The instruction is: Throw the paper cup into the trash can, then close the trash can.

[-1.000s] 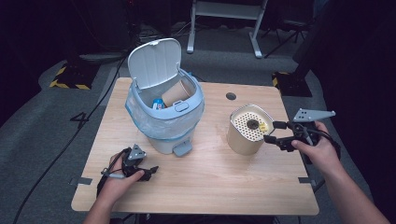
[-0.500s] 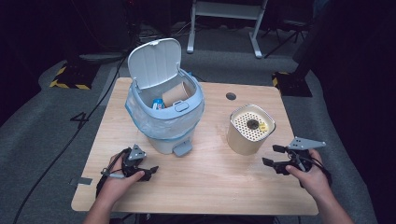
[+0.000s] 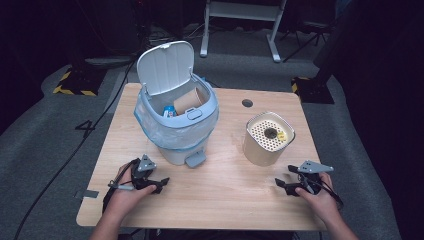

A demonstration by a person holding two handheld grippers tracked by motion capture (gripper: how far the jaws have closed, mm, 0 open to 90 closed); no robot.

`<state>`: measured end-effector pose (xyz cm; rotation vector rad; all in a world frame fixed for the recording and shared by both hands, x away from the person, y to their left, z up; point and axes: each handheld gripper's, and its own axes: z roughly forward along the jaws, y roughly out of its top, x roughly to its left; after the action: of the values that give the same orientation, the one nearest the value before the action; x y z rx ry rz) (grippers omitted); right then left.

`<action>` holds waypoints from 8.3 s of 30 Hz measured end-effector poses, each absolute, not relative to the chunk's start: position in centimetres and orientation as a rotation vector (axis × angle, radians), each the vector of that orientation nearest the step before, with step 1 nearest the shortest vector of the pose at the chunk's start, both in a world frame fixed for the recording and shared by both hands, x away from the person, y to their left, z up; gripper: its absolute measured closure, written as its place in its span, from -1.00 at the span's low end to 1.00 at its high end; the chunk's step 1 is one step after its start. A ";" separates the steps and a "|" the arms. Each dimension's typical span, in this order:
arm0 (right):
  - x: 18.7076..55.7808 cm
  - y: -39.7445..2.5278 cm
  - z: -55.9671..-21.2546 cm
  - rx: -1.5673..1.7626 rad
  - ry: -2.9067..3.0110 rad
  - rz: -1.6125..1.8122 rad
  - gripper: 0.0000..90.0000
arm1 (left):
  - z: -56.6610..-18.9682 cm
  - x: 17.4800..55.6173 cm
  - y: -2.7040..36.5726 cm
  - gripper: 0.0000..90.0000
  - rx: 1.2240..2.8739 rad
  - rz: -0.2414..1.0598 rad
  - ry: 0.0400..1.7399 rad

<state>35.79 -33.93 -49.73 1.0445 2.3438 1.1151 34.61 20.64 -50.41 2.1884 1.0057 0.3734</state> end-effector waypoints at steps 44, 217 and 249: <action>36.0 -34.0 -50.5 1.027 2.404 1.048 -0.67 | -39.5 33.4 24.1 -0.18 1.951 0.420 0.884; 36.3 -33.8 -50.5 1.017 2.412 1.052 -0.69 | -31.7 32.4 15.2 -0.13 1.958 0.416 0.578; 36.3 -33.8 -50.5 1.017 2.413 1.051 -0.69 | -43.3 32.8 19.6 -0.21 1.945 0.336 0.855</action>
<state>36.33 -33.78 -50.47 1.0171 2.4126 1.0505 32.82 19.57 -43.30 1.9450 0.8554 0.3365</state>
